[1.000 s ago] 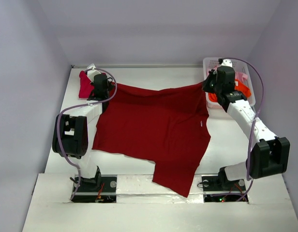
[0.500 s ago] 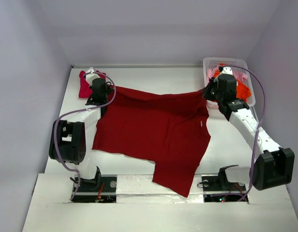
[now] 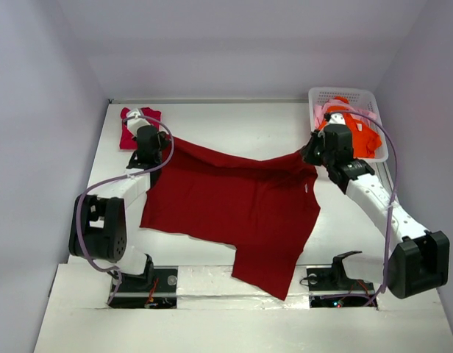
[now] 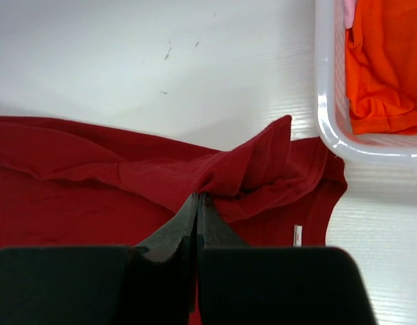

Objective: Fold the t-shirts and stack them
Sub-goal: Fold the tshirt

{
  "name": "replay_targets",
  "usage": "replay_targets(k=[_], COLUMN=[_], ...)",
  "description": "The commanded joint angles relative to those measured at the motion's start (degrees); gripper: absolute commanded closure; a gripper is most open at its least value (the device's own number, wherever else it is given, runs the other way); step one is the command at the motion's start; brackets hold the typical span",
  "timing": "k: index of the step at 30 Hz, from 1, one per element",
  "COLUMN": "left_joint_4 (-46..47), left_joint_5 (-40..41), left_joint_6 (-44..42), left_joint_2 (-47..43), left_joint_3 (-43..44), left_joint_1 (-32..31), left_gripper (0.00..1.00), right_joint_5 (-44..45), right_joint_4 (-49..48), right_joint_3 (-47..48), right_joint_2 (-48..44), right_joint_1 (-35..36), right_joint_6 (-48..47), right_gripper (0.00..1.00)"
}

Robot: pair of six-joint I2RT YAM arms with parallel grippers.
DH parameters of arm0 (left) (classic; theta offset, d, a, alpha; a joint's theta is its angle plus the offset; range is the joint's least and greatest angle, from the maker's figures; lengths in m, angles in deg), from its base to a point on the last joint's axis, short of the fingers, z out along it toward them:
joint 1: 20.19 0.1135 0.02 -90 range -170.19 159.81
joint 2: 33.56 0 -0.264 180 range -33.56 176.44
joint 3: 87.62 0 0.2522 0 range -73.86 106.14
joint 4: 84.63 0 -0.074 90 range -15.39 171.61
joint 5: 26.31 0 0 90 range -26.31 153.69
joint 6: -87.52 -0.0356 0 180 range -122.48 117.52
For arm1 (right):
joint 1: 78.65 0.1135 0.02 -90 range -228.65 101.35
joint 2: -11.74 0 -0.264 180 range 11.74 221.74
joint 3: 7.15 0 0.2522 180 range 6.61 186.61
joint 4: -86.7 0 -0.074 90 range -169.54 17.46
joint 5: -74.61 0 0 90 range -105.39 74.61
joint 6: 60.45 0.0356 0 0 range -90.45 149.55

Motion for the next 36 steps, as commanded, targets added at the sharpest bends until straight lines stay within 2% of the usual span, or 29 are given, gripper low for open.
replay_targets(k=[1,16,32,33,34,35,36], left_joint_4=[2.1,2.01,2.18,3.75,5.16,6.13,7.53], left_joint_5=[0.34,-0.71,0.69,0.08,-0.62,-1.24,-1.42], left_joint_6=[-0.34,0.1,2.04,2.04,1.34,1.42,1.59], left_joint_2=[-3.77,-7.55,-10.28,-10.71,-11.15,-12.12,-12.65], left_joint_3=[-0.62,-4.04,-7.12,-8.51,-9.4,-10.19,-11.68], left_joint_1=[0.25,0.25,0.25,0.25,0.25,0.25,0.25], left_gripper=[1.0,1.0,1.0,0.94,0.81,0.41,0.26], right_joint_5=[0.52,2.01,3.41,3.5,3.77,4.03,4.21], right_joint_4=[-0.36,4.57,3.95,4.21,4.39,5.0,5.18], right_joint_3=[-0.42,-0.51,-5.96,-5.78,-5.61,-5.35,-5.08], right_joint_2=[-3.28,-7.15,-9.97,-9.88,-9.79,-9.88,-10.05], right_joint_1=[0.77,4.19,4.73,4.73,4.73,4.73,4.73], right_joint_6=[0.74,2.85,8.74,8.83,9.01,9.36,9.88], right_gripper=[1.0,1.0,1.0,0.95,0.71,0.55,0.38])
